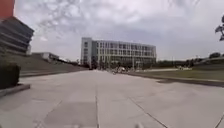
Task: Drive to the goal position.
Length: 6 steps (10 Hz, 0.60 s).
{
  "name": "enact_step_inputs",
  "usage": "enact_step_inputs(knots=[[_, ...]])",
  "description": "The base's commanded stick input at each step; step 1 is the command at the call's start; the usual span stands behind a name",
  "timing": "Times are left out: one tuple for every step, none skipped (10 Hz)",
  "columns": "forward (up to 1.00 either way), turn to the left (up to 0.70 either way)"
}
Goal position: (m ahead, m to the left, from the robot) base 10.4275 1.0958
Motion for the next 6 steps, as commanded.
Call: enact_step_inputs(knots=[[0.70,0.00],[0.70,0.00],[0.70,0.00],[0.70,0.00],[0.70,0.00],[0.70,0.00]])
